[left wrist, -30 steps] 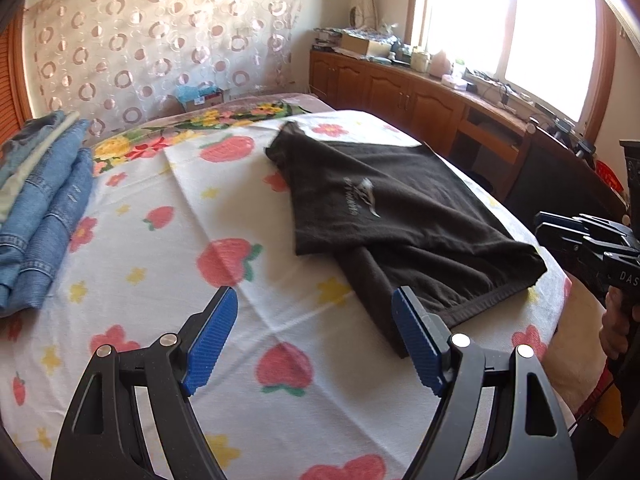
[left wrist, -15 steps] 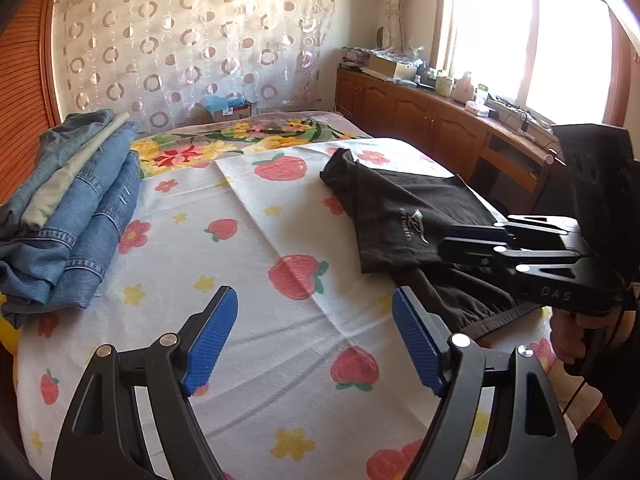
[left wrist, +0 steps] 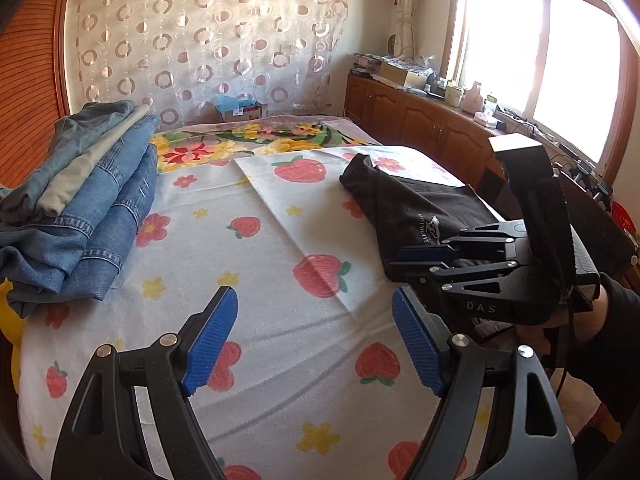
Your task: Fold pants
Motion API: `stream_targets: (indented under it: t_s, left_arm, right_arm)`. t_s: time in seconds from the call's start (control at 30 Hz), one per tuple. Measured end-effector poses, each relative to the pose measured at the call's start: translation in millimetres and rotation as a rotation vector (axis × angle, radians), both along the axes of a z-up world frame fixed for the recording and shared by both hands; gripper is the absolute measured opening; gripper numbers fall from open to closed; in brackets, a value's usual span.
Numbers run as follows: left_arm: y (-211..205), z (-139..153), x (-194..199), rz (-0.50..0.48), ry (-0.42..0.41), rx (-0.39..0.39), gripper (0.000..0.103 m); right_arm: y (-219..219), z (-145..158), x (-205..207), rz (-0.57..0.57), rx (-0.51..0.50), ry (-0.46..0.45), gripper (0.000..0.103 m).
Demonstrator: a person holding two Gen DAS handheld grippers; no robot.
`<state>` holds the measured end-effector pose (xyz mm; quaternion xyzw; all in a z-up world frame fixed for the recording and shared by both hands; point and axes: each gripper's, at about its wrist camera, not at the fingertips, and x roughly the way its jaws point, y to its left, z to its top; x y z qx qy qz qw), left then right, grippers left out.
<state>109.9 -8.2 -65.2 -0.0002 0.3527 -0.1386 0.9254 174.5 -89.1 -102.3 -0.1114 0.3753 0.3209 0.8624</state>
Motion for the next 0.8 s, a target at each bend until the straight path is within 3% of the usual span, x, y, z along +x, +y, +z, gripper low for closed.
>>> stream_targets:
  t_s: [0.27, 0.37, 0.5, 0.8]
  left_arm:
    - [2, -2, 1, 0.005, 0.009, -0.007, 0.080]
    - [2, -3, 1, 0.007, 0.013, -0.008, 0.080]
    - [0, -3, 1, -0.001, 0.017, -0.008, 0.080]
    - [-19, -8, 6, -0.046, 0.032, -0.004, 0.080]
  right_arm:
    - [13, -3, -7, 0.026, -0.046, -0.043, 0.023]
    - [12, -4, -9, 0.002, -0.061, -0.053, 0.006]
    - [-3, 2, -4, -0.029, -0.001, -0.021, 0.002]
    - [-57, 45, 0, -0.146, 0.079, -0.121, 0.002]
